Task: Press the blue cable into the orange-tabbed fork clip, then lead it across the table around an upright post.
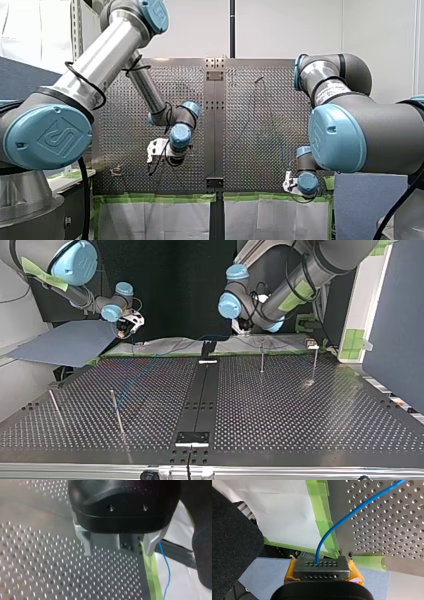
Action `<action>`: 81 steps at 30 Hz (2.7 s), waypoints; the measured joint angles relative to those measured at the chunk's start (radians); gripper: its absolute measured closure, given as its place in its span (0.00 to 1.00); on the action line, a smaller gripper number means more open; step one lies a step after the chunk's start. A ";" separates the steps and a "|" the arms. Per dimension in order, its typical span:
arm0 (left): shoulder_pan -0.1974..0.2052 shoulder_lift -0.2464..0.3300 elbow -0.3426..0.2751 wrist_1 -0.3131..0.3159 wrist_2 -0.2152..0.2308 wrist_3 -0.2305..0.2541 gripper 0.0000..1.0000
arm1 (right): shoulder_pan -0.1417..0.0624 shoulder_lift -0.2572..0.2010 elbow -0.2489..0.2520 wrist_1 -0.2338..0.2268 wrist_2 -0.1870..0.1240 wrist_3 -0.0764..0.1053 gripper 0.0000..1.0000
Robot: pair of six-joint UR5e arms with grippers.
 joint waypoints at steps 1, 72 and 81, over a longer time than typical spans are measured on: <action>0.010 0.000 -0.010 0.010 0.004 -0.005 0.02 | 0.000 0.000 0.000 0.000 0.000 0.000 1.00; 0.427 -0.104 -0.042 0.265 0.171 0.070 0.02 | 0.022 0.000 -0.016 0.006 0.002 -0.012 1.00; 0.469 -0.176 0.002 0.235 0.200 0.136 0.02 | 0.029 0.000 -0.020 0.010 0.004 -0.023 1.00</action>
